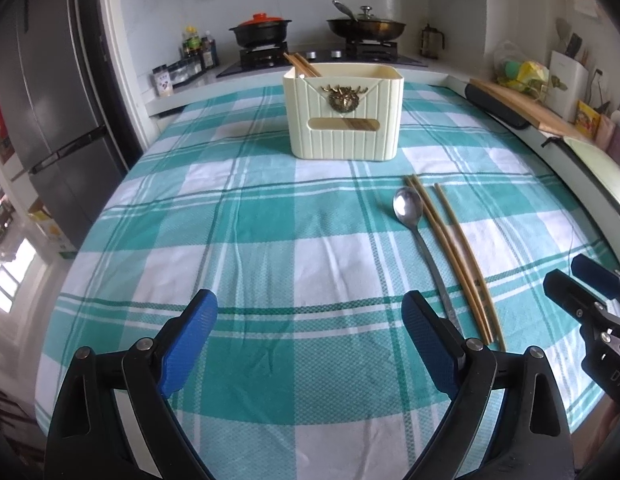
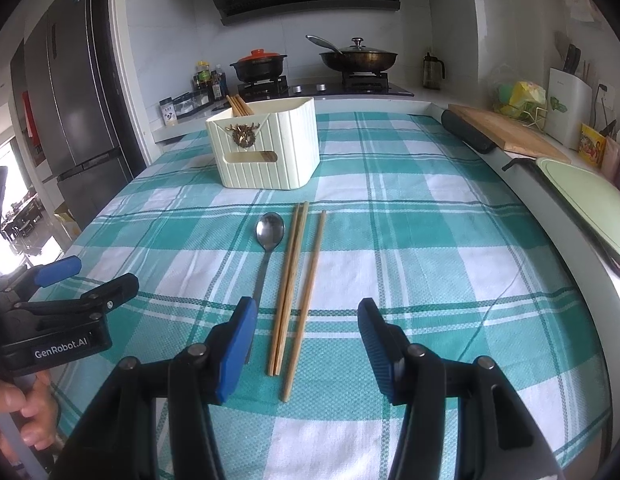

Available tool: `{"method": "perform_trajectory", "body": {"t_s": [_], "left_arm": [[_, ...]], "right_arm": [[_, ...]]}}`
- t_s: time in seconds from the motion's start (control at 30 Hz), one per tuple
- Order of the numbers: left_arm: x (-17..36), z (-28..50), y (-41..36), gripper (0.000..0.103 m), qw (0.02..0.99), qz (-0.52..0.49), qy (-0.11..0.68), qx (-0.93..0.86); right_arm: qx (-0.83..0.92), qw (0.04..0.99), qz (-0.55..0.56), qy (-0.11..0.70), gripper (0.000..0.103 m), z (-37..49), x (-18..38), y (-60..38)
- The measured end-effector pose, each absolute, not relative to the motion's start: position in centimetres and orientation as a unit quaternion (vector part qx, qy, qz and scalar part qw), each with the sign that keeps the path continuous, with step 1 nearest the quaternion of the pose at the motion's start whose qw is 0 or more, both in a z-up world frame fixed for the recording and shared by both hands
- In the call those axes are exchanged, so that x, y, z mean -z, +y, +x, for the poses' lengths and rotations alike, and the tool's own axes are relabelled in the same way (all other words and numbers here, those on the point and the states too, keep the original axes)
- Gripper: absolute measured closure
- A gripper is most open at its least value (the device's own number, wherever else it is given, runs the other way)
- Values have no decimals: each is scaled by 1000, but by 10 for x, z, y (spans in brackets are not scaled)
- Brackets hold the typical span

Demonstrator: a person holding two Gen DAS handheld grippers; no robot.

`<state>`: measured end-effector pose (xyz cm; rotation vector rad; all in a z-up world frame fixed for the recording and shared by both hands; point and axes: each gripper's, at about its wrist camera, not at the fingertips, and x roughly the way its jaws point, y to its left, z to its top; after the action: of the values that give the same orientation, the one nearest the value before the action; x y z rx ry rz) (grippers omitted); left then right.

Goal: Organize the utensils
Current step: 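Move both open tools back above the steel spoon and two chopsticks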

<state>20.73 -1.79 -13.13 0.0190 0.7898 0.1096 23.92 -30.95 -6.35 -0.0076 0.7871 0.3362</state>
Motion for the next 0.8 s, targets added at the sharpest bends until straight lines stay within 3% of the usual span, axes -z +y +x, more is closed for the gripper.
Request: {"method": "perform_trajectory", "body": {"t_s": [0.53,0.8], "left_arm": [[130,207,-18,8,924,23,377,-68],[149,214,-8,7,907,-21,418,-37]], "right_arm": [[-168,907,-8,386,49,238,68,-305],[-159,905,-5,394,49,242,75,-311]]}}
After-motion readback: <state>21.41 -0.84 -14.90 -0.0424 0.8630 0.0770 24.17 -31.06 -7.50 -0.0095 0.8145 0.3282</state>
